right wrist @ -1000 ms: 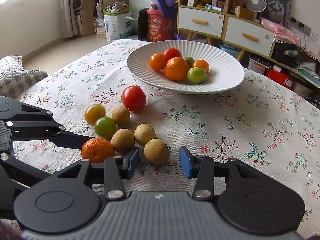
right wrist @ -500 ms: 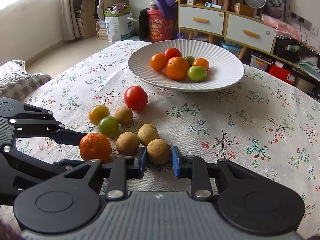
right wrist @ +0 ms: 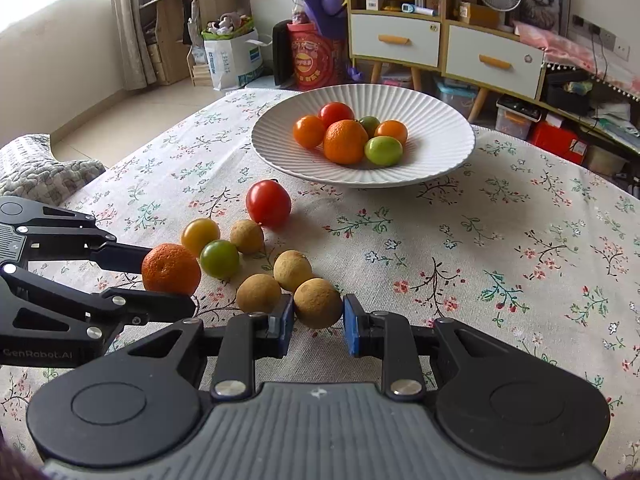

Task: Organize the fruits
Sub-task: 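Grasp a mandarin with the left tool while the right tool grasps a brown round fruit, then carry the mandarin and brown fruit in both tools over the white plate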

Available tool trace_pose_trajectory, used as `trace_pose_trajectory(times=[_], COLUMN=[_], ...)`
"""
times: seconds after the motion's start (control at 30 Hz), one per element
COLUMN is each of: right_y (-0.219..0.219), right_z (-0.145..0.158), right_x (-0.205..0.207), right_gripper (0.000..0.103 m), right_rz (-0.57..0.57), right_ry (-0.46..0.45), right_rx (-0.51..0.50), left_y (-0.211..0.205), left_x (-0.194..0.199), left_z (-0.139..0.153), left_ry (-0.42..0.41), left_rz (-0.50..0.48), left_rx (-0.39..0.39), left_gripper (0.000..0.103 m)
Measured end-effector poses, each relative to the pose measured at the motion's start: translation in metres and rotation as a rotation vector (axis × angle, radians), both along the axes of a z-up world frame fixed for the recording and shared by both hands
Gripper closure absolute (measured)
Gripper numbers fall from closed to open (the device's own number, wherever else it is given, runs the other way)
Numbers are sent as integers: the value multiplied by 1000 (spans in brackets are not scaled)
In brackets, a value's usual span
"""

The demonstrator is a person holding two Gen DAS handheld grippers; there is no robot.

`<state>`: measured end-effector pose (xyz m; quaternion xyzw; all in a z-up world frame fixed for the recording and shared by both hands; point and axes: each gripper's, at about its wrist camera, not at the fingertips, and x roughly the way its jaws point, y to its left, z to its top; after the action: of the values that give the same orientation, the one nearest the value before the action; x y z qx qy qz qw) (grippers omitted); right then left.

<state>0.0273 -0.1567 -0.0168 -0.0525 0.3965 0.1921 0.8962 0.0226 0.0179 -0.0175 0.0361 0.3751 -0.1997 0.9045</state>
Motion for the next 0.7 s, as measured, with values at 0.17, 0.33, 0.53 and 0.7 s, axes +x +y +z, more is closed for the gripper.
trace_pose_trajectory(times=[0.17, 0.33, 0.53, 0.7], right_y=[-3, -6, -6, -5], right_z=[9, 20, 25, 32], right_x=[3, 5, 10, 15], right_gripper=[79, 79, 79, 79], right_rz=[-15, -26, -42, -47], right_ry=[-15, -40, -57, -75], right_rx=[22, 47, 48, 56], left_y=[5, 9, 11, 8], left_x=[4, 11, 23, 32], left_z=[8, 19, 28, 35], left_ry=[-7, -23, -11, -17], left_rz=[24, 43, 86, 105], left_rx=[-22, -38, -55, -56], left_gripper=[74, 74, 74, 74])
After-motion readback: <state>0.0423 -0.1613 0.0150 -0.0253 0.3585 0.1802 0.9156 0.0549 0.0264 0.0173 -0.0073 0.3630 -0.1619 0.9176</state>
